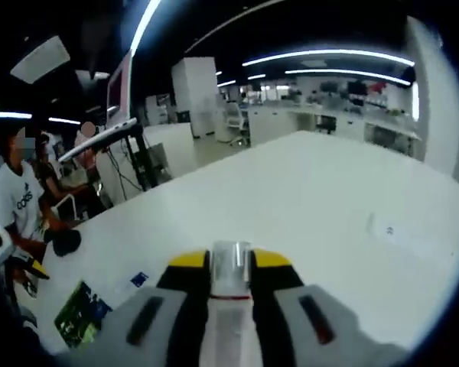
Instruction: Arrange the skincare products in the storage area until every visible bottle or jar stands upright without overlapping.
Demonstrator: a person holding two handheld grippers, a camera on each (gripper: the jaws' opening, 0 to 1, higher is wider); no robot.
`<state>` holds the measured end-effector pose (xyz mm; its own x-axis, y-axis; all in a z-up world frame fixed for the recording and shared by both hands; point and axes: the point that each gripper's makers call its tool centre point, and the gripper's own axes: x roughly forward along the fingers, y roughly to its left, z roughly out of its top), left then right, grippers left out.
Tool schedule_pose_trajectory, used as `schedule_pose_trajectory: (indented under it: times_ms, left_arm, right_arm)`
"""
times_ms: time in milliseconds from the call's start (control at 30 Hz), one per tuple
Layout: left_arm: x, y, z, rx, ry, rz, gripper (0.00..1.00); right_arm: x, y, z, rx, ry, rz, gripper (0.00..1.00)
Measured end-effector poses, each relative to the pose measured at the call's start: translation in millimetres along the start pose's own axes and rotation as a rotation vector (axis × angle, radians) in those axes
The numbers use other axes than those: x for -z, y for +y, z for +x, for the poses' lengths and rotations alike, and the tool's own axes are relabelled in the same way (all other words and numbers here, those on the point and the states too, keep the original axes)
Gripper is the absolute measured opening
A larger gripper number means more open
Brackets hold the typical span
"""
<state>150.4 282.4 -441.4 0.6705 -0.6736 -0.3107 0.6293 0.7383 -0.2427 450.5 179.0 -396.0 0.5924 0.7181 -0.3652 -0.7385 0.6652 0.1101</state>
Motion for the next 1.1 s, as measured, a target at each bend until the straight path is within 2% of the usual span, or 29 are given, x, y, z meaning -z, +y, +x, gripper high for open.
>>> schedule_pose_trajectory:
  times_ms: [133, 467, 733, 867, 1100]
  left_arm:
    - [-1.0, -2.4, 1, 0.005, -0.002, 0.004, 0.85]
    - [-4.4, -8.1, 2, 0.013, 0.001, 0.018, 0.85]
    - [-6.7, -12.0, 4, 0.02, 0.005, 0.025, 0.85]
    - [-8.8, -13.4, 5, 0.023, 0.004, 0.03, 0.85]
    - [-9.1, -17.2, 7, 0.029, 0.005, 0.032, 0.85]
  right_arm:
    - [-11.9, 7, -14, -0.032, -0.098, 0.091, 0.19]
    - [-1.1, 7, -28, -0.034, -0.112, 0.139, 0.19]
    - [-7.6, 16, -37, -0.09, -0.162, 0.19, 0.19]
    - [-9.6, 17, -43, -0.096, -0.166, 0.189, 0.19]
    - [-20.0, 15, -57, -0.114, -0.216, 0.216, 0.19]
